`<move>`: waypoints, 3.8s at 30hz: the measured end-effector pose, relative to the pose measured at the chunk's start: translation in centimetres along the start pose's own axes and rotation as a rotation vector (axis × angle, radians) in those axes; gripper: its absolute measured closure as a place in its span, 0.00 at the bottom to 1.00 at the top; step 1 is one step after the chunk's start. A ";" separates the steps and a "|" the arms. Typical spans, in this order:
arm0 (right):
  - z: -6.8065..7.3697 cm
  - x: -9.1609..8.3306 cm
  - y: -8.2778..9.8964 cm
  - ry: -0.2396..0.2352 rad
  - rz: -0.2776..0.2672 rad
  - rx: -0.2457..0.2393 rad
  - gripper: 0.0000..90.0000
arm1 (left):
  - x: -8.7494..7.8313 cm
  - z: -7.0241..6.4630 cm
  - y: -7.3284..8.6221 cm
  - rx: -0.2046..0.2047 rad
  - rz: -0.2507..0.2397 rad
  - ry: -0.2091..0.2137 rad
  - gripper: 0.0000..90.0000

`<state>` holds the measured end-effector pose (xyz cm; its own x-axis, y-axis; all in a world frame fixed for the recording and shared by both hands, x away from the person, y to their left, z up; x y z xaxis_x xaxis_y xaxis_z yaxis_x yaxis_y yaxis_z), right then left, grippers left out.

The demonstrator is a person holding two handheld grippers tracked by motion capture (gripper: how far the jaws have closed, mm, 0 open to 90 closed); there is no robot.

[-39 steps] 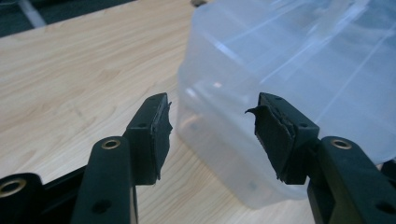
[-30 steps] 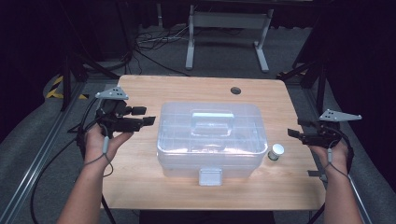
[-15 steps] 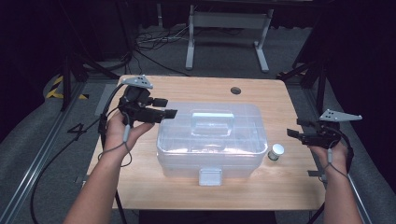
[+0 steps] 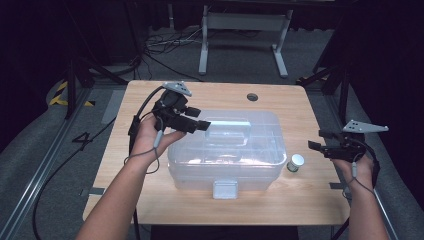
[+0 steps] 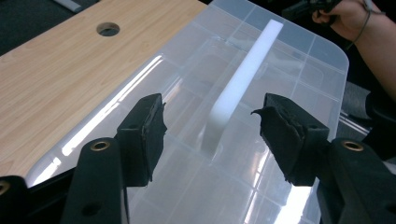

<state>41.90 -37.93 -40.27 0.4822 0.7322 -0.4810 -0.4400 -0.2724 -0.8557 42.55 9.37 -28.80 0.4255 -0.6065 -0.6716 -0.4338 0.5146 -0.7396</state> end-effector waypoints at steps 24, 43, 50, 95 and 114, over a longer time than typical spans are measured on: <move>0.1 0.0 0.8 0.015 0.035 0.011 0.30 | 4.3 -1.3 -0.3 0.135 0.070 0.028 0.71; 0.4 0.3 0.9 0.011 0.051 0.003 0.30 | 4.1 -1.9 -1.3 0.314 0.119 -0.039 0.79; 0.6 0.2 1.1 0.013 0.062 0.002 0.30 | 3.8 -1.4 -2.3 0.293 0.126 -0.032 0.78; 3.7 1.0 1.3 -0.087 0.052 -0.049 0.89 | 4.2 3.1 -7.0 0.124 0.218 0.067 0.75; 6.9 2.8 0.2 -0.311 -0.051 -0.144 1.00 | 4.3 3.2 -7.1 0.118 0.229 0.069 0.75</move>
<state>37.95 -31.66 -40.49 0.2368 0.8965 -0.3744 -0.2993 -0.2993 -0.9060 50.00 5.02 -26.53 0.2704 -0.5041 -0.8202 -0.4150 0.7077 -0.5718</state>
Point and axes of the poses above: each handheld gripper's, and its own axes: x roughly forward along the jaws, y roughly out of its underside, z roughly to its left, the point moved 3 cm from there along x, roughly forward along the jaws, and after that the axes turned 11 degrees about -y, right-handed, at the moved point
